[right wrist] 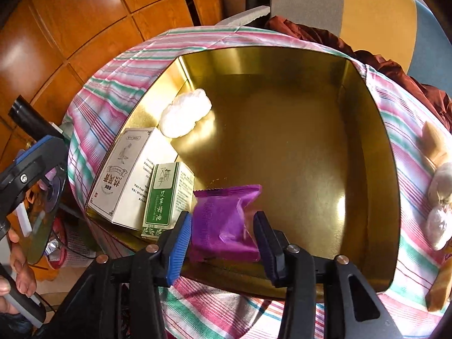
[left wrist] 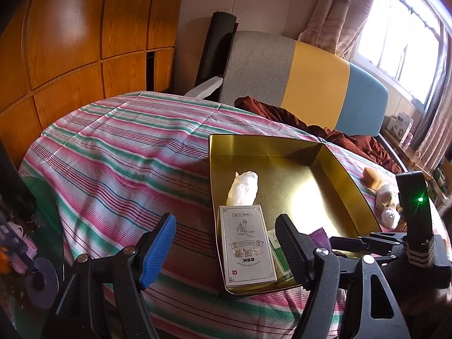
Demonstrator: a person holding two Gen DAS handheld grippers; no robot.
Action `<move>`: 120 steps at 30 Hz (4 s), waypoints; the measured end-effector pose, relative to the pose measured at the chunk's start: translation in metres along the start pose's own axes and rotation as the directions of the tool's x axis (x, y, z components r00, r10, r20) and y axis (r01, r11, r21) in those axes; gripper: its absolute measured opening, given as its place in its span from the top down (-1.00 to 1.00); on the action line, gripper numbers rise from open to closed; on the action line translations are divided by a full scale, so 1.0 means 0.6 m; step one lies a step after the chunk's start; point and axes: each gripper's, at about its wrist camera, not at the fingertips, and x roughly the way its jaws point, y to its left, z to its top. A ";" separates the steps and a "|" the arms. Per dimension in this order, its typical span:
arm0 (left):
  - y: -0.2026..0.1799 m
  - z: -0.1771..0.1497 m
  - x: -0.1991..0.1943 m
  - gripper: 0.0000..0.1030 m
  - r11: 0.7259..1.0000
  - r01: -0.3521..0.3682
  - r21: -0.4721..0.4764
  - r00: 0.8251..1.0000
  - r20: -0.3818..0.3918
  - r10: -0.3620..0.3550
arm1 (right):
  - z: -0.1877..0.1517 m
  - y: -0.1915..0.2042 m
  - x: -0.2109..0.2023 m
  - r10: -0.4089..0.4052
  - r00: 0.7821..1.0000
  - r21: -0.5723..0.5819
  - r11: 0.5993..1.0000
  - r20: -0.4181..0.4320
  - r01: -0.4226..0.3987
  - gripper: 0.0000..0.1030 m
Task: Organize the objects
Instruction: 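Carry the purple packet into the gold tray and open the right tool, then move both tools back toward the remaining snacks on the tablecloth, then grasp the yellow sponge with the left tool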
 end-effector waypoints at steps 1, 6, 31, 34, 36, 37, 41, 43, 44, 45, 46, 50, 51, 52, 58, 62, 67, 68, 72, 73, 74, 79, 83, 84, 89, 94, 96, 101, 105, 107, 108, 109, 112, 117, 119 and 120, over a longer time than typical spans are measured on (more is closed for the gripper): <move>-0.002 0.000 0.000 -0.43 1.000 -0.001 0.000 1.000 0.001 0.001 | 0.000 -0.001 -0.005 0.000 1.000 0.002 1.000 0.009 0.000 0.10; -0.011 0.000 -0.001 -0.44 1.000 -0.005 0.016 1.000 -0.002 0.005 | -0.004 -0.002 -0.034 -0.010 0.998 0.000 1.000 0.059 0.010 0.05; -0.129 -0.002 -0.009 -0.58 0.978 0.095 0.187 0.995 -0.029 -0.091 | -0.066 -0.249 -0.201 -0.294 0.938 0.280 0.930 0.184 0.236 -0.43; -0.156 -0.001 -0.009 -0.60 0.966 0.136 0.218 0.991 -0.042 -0.130 | -0.079 -0.308 -0.233 -0.358 0.915 0.345 0.896 0.185 0.281 -0.44; -0.176 0.001 -0.007 -0.62 0.957 0.160 0.242 0.987 -0.052 -0.152 | -0.093 -0.354 -0.260 -0.397 0.897 0.411 0.863 0.194 0.294 -0.47; -0.188 0.001 -0.006 -0.66 0.952 0.169 0.256 0.986 -0.057 -0.159 | -0.103 -0.378 -0.273 -0.420 0.886 0.453 0.841 0.196 0.298 -0.51; -0.234 0.000 -0.003 -0.70 0.929 0.214 0.301 0.977 -0.077 -0.200 | -0.156 -0.467 -0.308 -0.520 0.835 0.620 0.720 0.182 0.313 -0.53; -0.259 -0.002 -0.001 -0.70 0.913 0.237 0.332 0.971 -0.087 -0.221 | -0.192 -0.506 -0.313 -0.541 0.825 0.702 0.651 0.164 0.288 -0.53; -0.275 -0.003 0.000 -0.70 0.902 0.253 0.349 0.968 -0.094 -0.235 | -0.207 -0.523 -0.313 -0.536 0.830 0.742 0.617 0.151 0.263 -0.53; -0.290 -0.004 0.002 -0.70 0.891 0.270 0.365 0.963 -0.104 -0.249 | -0.220 -0.539 -0.313 -0.517 0.844 0.780 0.583 0.143 0.225 -0.53; -0.305 -0.006 0.006 -0.70 0.882 0.283 0.377 0.959 -0.116 -0.258 | -0.233 -0.552 -0.317 -0.499 0.852 0.815 0.554 0.161 0.170 -0.53; -0.370 -0.013 0.019 -0.70 0.842 0.337 0.421 0.941 -0.162 -0.296 | -0.258 -0.569 -0.334 -0.502 0.843 0.866 0.490 0.193 0.094 -0.53; -0.389 -0.017 0.023 -0.70 0.828 0.353 0.436 0.935 -0.177 -0.306 | -0.262 -0.572 -0.336 -0.494 0.845 0.872 0.483 0.204 0.072 -0.53; -0.406 -0.021 0.028 -0.70 0.812 0.370 0.452 0.929 -0.191 -0.317 | -0.265 -0.573 -0.337 -0.491 0.845 0.877 0.477 0.212 0.058 -0.53; -0.519 -0.048 0.065 -0.70 0.706 0.481 0.520 0.877 -0.296 -0.379 | -0.275 -0.577 -0.337 -0.456 0.858 0.884 0.468 0.239 0.003 -0.54; -0.593 -0.067 0.092 -0.70 0.632 0.544 0.552 0.839 -0.364 -0.404 | -0.274 -0.579 -0.335 -0.437 0.862 0.878 0.479 0.255 -0.017 -0.54; -0.668 -0.080 0.118 -0.70 0.568 0.589 0.575 0.808 -0.416 -0.416 | -0.286 -0.585 -0.344 -0.444 0.851 0.888 0.458 0.280 -0.053 -0.54; -0.682 -0.083 0.124 -0.70 0.560 0.596 0.576 0.803 -0.429 -0.413 | -0.288 -0.586 -0.345 -0.446 0.849 0.890 0.451 0.284 -0.061 -0.54; -0.727 -0.099 0.155 -0.70 0.541 0.611 0.578 0.791 -0.469 -0.393 | -0.301 -0.596 -0.351 -0.450 0.841 0.902 0.421 0.300 -0.097 -0.54; -0.737 -0.103 0.163 -0.70 0.542 0.615 0.572 0.787 -0.481 -0.386 | -0.303 -0.599 -0.351 -0.451 0.840 0.905 0.413 0.303 -0.105 -0.54; -0.745 -0.107 0.170 -0.70 0.544 0.621 0.565 0.782 -0.492 -0.382 | -0.306 -0.601 -0.351 -0.449 0.840 0.907 0.405 0.306 -0.114 -0.54; -0.777 -0.127 0.206 -0.69 0.566 0.613 0.551 0.783 -0.520 -0.342 | -0.306 -0.608 -0.344 -0.430 0.848 0.909 0.396 0.310 -0.131 -0.54; -0.781 -0.144 0.234 -0.21 0.583 0.633 0.510 0.759 -0.560 -0.333 | -0.305 -0.610 -0.339 -0.419 0.856 0.910 0.394 0.303 -0.129 -0.54; -0.774 -0.143 0.233 -0.19 0.585 0.639 0.499 0.755 -0.554 -0.351 | -0.306 -0.611 -0.338 -0.418 0.857 0.911 0.393 0.301 -0.128 -0.54; -0.728 -0.147 0.209 -0.05 0.584 0.640 0.498 0.759 -0.527 -0.382 | -0.298 -0.612 -0.329 -0.394 0.874 0.907 0.406 0.286 -0.113 -0.54; -0.649 -0.156 0.178 -0.05 0.611 0.627 0.484 0.771 -0.498 -0.397 | -0.277 -0.603 -0.310 -0.352 0.902 0.884 0.463 0.251 -0.065 -0.54; -0.619 -0.162 0.164 -0.05 0.622 0.622 0.475 0.775 -0.484 -0.405 | -0.268 -0.598 -0.302 -0.339 0.912 0.874 0.485 0.230 -0.040 -0.54; -0.586 -0.172 0.155 -0.05 0.629 0.627 0.460 0.774 -0.458 -0.437 | -0.246 -0.584 -0.285 -0.344 0.925 0.839 0.541 0.158 0.058 -0.54; -0.590 -0.178 0.157 -0.06 0.619 0.620 0.483 0.783 -0.440 -0.441 | -0.255 -0.592 -0.287 -0.374 0.918 0.855 0.511 0.132 0.085 -0.53; -0.593 -0.178 0.158 -0.06 0.616 0.617 0.489 0.785 -0.431 -0.445 | -0.264 -0.601 -0.293 -0.388 0.913 0.876 0.475 0.124 0.083 -0.53; -0.594 -0.178 0.159 -0.06 0.613 0.618 0.492 0.785 -0.428 -0.448 | -0.268 -0.603 -0.292 -0.386 0.915 0.883 0.463 0.120 0.080 -0.53; -0.595 -0.180 0.160 -0.06 0.610 0.620 0.493 0.784 -0.425 -0.453 | -0.269 -0.605 -0.291 -0.385 0.916 0.885 0.459 0.114 0.082 -0.53; -0.592 -0.182 0.157 -0.06 0.605 0.619 0.502 0.786 -0.409 -0.465 | -0.264 -0.603 -0.288 -0.400 0.913 0.878 0.463 0.084 0.122 -0.53; -0.588 -0.183 0.155 -0.06 0.596 0.618 0.512 0.786 -0.392 -0.479 | -0.249 -0.601 -0.284 -0.384 0.923 0.841 0.504 0.013 0.197 -0.53; -0.585 -0.181 0.156 -0.07 0.594 0.629 0.502 0.777 -0.395 -0.489 | -0.231 -0.600 -0.286 -0.384 0.922 0.777 0.568 -0.044 0.274 -0.53; -0.584 -0.181 0.157 -0.07 0.593 0.632 0.498 0.775 -0.395 -0.494 | -0.223 -0.601 -0.288 -0.387 0.919 0.744 0.591 -0.076 0.310 -0.53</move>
